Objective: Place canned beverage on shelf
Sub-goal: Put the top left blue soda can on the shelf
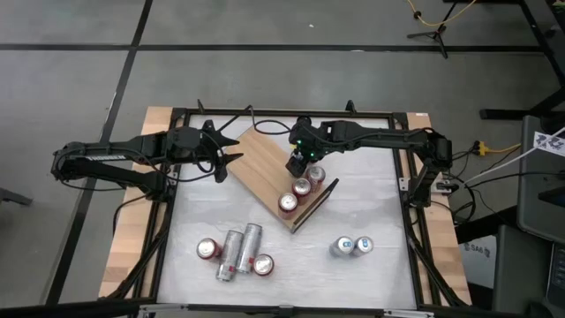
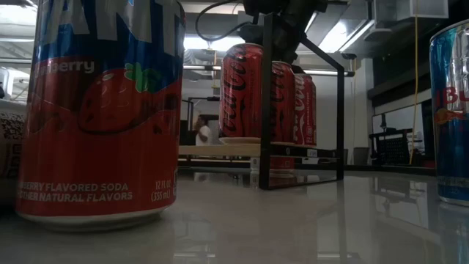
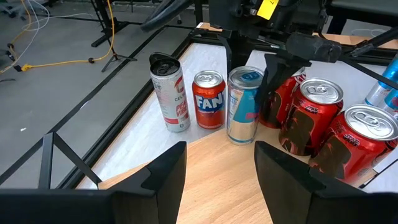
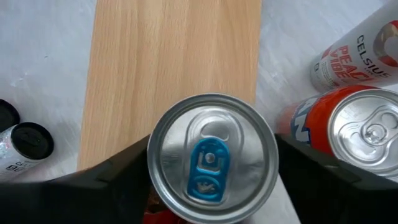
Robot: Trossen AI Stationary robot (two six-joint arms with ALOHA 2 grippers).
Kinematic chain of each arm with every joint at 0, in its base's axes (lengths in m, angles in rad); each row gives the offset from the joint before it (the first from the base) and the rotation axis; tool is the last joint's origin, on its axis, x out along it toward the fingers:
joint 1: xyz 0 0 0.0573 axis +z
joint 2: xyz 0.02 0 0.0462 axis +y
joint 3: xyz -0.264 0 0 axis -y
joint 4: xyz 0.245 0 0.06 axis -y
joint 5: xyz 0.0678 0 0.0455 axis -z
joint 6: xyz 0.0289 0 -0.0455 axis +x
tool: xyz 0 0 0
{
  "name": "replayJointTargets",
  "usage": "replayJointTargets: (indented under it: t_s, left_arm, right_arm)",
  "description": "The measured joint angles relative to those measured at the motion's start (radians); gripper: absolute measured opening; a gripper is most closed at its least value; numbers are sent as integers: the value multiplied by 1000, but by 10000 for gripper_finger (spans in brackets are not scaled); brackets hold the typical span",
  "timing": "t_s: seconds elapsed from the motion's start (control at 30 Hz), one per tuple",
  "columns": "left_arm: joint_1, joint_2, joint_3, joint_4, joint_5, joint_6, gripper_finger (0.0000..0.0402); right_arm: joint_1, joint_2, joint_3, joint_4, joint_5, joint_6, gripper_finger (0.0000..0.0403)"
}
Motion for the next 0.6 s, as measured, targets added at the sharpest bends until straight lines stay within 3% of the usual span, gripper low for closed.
replayJointTargets:
  t_s: [0.27,0.6]
  left_arm:
    - [0,0,0,0,0,0,181]
    - [0,0,0,0,0,-1,181]
  right_arm:
    - [0,0,0,0,3,0,369]
    - [-1,0,0,0,3,0,375]
